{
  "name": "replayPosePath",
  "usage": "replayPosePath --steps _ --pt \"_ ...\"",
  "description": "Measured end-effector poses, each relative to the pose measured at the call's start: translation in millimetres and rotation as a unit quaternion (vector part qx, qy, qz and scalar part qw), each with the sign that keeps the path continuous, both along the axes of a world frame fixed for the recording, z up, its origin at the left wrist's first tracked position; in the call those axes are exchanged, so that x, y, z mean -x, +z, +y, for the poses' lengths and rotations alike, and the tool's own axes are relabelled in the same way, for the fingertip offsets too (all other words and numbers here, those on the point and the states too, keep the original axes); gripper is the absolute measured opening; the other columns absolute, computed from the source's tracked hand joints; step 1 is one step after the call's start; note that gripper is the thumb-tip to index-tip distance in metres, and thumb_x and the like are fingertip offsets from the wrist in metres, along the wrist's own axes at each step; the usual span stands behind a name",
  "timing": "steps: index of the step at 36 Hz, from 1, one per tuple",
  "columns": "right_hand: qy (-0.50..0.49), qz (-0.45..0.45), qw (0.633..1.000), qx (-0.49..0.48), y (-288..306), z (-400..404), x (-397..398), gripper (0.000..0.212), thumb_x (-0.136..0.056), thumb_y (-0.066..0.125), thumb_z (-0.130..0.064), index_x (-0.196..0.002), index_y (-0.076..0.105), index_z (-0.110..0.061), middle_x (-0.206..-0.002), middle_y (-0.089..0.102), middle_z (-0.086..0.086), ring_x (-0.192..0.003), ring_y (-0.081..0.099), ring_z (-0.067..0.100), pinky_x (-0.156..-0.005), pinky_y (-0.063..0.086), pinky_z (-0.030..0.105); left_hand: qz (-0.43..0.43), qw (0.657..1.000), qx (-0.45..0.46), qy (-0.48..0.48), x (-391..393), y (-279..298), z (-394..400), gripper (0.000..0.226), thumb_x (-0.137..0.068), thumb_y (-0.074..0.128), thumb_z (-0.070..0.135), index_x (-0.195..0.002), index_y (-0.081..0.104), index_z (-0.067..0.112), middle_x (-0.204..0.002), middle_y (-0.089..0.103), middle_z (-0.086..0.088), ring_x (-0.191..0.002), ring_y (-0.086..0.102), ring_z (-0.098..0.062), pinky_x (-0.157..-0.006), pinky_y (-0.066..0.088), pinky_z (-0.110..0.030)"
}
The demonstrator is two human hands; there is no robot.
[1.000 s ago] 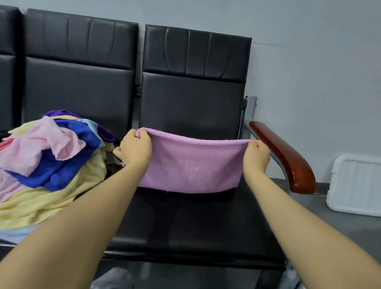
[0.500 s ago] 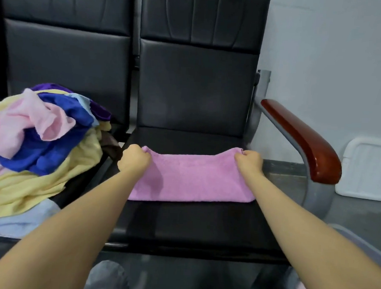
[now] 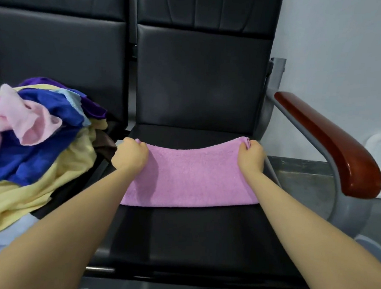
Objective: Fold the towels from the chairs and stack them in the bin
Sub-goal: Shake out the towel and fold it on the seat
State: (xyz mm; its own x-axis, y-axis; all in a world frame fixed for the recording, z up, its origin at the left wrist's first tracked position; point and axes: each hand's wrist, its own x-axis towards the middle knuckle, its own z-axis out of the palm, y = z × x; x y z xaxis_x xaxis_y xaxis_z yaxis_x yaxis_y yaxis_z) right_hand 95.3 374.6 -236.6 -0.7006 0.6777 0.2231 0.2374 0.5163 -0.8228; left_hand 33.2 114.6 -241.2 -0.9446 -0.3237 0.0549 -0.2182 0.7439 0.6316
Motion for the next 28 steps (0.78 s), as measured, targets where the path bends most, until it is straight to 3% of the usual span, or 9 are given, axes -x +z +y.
replayPosePath --steps 3,6,11,15,23,28 --pt "0.021 -0.077 0.994 -0.068 -1 -3 5 0.023 -0.100 0.042 -0.023 -0.112 0.052 -0.005 -0.110 0.056 0.013 -0.108 0.053 0.031 -0.083 0.041 0.036 -0.054 0.998 0.035 0.002 -2 -4 6 0.051 -0.096 0.047 0.032 -0.133 0.035 -0.002 -0.134 0.046 -0.021 -0.121 0.046 -0.039 -0.096 0.037 -0.040" --pt "0.064 -0.108 0.979 -0.161 -9 -9 4 0.043 -0.097 0.049 -0.025 -0.136 0.042 -0.009 -0.139 0.045 0.010 -0.128 0.039 0.030 -0.105 0.029 0.041 -0.078 0.992 0.101 0.007 -9 -11 10 0.062 -0.091 0.054 0.031 -0.136 0.029 -0.003 -0.138 0.037 -0.020 -0.126 0.038 -0.036 -0.103 0.030 -0.039" --pt "0.270 -0.114 0.926 -0.237 -30 -29 -6 0.045 -0.097 0.047 -0.024 -0.142 0.039 -0.021 -0.148 0.038 -0.002 -0.137 0.032 0.019 -0.111 0.022 0.033 -0.117 0.982 0.147 -0.001 -22 -20 8 0.064 -0.092 0.049 0.038 -0.138 0.029 -0.002 -0.136 0.037 -0.016 -0.126 0.037 -0.032 -0.101 0.032 -0.040" --pt "0.373 -0.186 0.867 -0.274 -41 -45 -15 0.051 -0.101 0.040 -0.037 -0.149 0.027 -0.031 -0.158 0.019 -0.011 -0.146 0.012 0.013 -0.117 0.008 0.030 -0.129 0.974 0.186 -0.011 -35 -21 -1 0.060 -0.092 0.048 0.041 -0.134 0.036 0.000 -0.133 0.040 -0.017 -0.123 0.041 -0.033 -0.098 0.034 -0.039" --pt "0.348 -0.285 0.832 -0.323 -45 -53 -37 0.051 -0.101 0.019 -0.050 -0.151 0.011 -0.039 -0.160 0.002 -0.015 -0.147 0.001 0.009 -0.119 0.001 0.035 -0.078 0.964 0.246 -0.065 -67 -31 -6 0.039 -0.099 0.038 0.029 -0.127 0.046 0.002 -0.128 0.051 -0.018 -0.116 0.051 -0.034 -0.096 0.037 -0.038" --pt "0.322 -0.304 0.834 -0.329 -47 -61 -53 0.052 -0.101 0.016 -0.050 -0.151 0.008 -0.039 -0.160 -0.002 -0.014 -0.147 -0.001 0.010 -0.120 0.000 0.037 -0.022 0.962 0.253 -0.100 -81 -20 2 0.025 -0.097 0.039 0.012 -0.121 0.039 0.004 -0.115 0.059 -0.014 -0.100 0.062 -0.030 -0.072 0.037 -0.032"
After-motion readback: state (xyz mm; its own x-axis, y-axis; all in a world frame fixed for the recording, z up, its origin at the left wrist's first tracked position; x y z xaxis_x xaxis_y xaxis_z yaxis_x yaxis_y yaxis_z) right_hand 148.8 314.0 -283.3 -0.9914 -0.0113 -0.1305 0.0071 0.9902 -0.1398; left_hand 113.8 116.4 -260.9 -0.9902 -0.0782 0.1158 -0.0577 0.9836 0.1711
